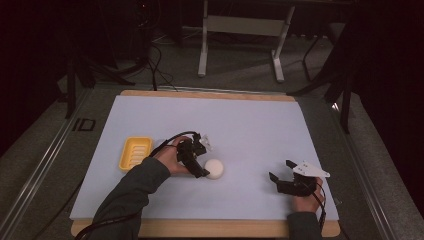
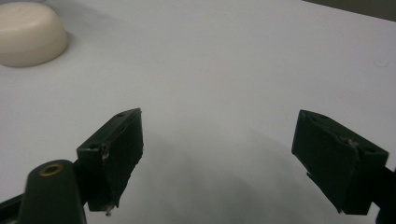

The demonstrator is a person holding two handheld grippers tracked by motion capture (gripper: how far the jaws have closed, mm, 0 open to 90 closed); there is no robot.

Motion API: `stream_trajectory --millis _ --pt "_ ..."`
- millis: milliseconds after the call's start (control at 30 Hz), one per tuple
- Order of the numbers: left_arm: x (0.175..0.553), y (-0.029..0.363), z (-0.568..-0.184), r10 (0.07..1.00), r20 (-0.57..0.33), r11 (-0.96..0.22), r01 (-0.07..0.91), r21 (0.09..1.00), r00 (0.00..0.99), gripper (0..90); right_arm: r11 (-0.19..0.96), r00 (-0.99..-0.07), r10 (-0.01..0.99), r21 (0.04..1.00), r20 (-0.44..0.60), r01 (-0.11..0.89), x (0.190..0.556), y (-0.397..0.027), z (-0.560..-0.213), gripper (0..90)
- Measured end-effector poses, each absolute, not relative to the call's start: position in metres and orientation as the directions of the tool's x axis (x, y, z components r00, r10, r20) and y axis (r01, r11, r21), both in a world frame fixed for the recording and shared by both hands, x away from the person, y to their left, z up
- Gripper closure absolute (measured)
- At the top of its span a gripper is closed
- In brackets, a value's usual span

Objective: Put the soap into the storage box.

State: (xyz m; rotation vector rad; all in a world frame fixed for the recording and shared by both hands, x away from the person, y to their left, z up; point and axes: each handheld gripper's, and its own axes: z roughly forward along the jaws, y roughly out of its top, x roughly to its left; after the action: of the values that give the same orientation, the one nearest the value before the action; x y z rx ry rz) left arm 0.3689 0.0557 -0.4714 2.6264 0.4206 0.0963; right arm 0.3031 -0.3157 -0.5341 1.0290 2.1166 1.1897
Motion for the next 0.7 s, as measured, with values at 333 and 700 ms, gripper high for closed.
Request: stream_trajectory --millis 333,700 --pt "0.37 0.046 -0.474 0.321 0.001 -0.845 0.286 0.451 0.947 13.5 0.336 -0.591 0.804 0.867 -0.06 0.368 0.303 -0.316 -0.534 16.2" --pt "0.375 0.036 -0.477 0.299 -0.012 -0.867 0.277 0.415 0.954 13.3 0.335 -0.593 0.803 0.867 -0.058 0.369 0.303 -0.316 -0.534 16.3"
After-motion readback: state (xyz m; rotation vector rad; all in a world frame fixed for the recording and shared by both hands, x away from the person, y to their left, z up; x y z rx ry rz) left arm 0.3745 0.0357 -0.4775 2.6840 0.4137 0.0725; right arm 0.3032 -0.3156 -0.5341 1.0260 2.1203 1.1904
